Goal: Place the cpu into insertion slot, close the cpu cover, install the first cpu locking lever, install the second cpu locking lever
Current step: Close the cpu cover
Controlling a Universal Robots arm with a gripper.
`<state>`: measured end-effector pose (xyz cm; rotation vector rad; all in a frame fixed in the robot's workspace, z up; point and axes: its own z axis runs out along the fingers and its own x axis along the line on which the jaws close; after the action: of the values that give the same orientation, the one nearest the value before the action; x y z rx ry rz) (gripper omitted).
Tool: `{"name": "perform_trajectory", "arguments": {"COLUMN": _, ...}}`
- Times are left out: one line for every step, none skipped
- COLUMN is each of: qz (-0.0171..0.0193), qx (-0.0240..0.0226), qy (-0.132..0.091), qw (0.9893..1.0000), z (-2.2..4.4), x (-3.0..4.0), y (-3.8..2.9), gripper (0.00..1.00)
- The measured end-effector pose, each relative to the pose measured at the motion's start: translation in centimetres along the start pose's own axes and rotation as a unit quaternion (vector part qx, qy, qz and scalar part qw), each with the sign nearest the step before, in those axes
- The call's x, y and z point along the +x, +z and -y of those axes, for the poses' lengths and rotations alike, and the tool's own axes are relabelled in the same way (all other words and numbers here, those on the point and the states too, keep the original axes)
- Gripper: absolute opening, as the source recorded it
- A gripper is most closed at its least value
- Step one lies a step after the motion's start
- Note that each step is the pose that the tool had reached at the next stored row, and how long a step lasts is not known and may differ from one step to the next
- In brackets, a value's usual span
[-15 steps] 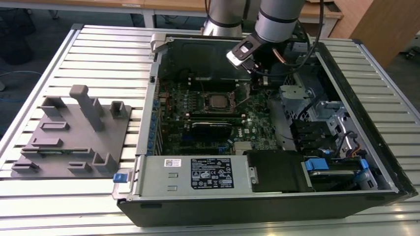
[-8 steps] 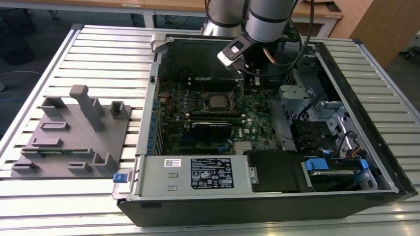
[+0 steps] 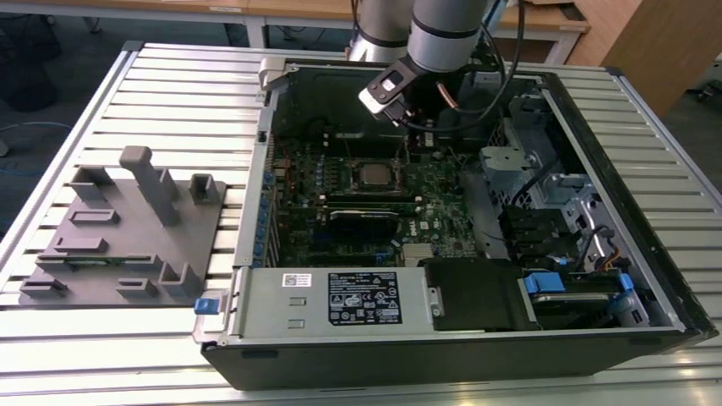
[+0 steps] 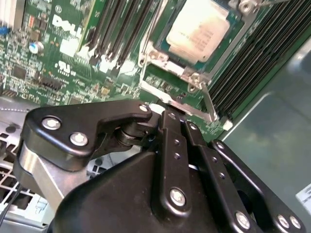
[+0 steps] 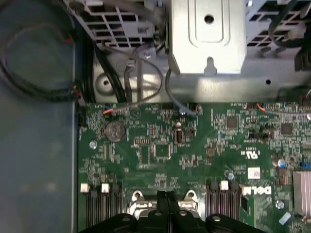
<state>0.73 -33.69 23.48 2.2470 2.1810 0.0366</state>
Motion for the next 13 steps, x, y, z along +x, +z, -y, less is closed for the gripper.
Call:
{"name": "perform_trajectory", "arguments": {"qz": 0.0, "qx": -0.0003, "qy": 0.0, "qw": 1.0, "z": 0.2, "x": 0.0, "y": 0.0, "gripper": 0.11}}
{"name": "perform_trajectory", "arguments": {"qz": 0.0, "qx": -0.0007, "qy": 0.0, "qw": 1.0, "z": 0.41, "x": -0.01, "y": -0.01, "gripper": 0.11}}
{"name": "perform_trajectory", "arguments": {"qz": 0.0, "qx": -0.0012, "qy": 0.0, "qw": 1.0, "z": 0.63, "x": -0.02, "y": -0.01, "gripper": 0.11}}
{"name": "perform_trajectory", "arguments": {"qz": 0.0, "qx": -0.0017, "qy": 0.0, "qw": 1.0, "z": 0.84, "x": -0.02, "y": -0.01, "gripper": 0.11}}
{"name": "perform_trajectory", "arguments": {"qz": -0.0001, "qx": -0.0022, "qy": 0.0, "qw": 1.0, "z": 1.05, "x": -0.03, "y": -0.01, "gripper": 0.11}}
{"name": "perform_trajectory", "arguments": {"qz": 0.0, "qx": -0.0026, "qy": 0.0, "qw": 1.0, "z": 1.26, "x": -0.03, "y": -0.01, "gripper": 0.11}}
{"name": "perform_trajectory", "arguments": {"qz": 0.0, "qx": -0.003, "qy": 0.0, "qw": 1.0, "z": 1.48, "x": -0.04, "y": -0.01, "gripper": 0.11}}
{"name": "perform_trajectory", "arguments": {"qz": 0.0, "qx": -0.0034, "qy": 0.0, "qw": 1.0, "z": 1.67, "x": -0.05, "y": -0.02, "gripper": 0.11}}
{"name": "perform_trajectory", "arguments": {"qz": -0.0001, "qx": -0.0038, "qy": 0.0, "qw": 1.0, "z": 1.84, "x": -0.05, "y": -0.01, "gripper": 0.11}}
{"name": "perform_trajectory", "arguments": {"qz": -0.0001, "qx": -0.0041, "qy": 0.0, "qw": 1.0, "z": 2.0, "x": -0.06, "y": -0.02, "gripper": 0.11}}
{"name": "perform_trajectory", "arguments": {"qz": -0.0001, "qx": -0.0044, "qy": 0.0, "qw": 1.0, "z": 2.15, "x": -0.06, "y": -0.02, "gripper": 0.11}}
{"name": "perform_trajectory", "arguments": {"qz": -0.0001, "qx": -0.0046, "qy": 0.0, "qw": 1.0, "z": 2.27, "x": -0.06, "y": -0.02, "gripper": 0.11}}
{"name": "perform_trajectory", "arguments": {"qz": -0.0001, "qx": -0.0047, "qy": 0.0, "qw": 1.0, "z": 2.38, "x": -0.07, "y": -0.02, "gripper": 0.11}}
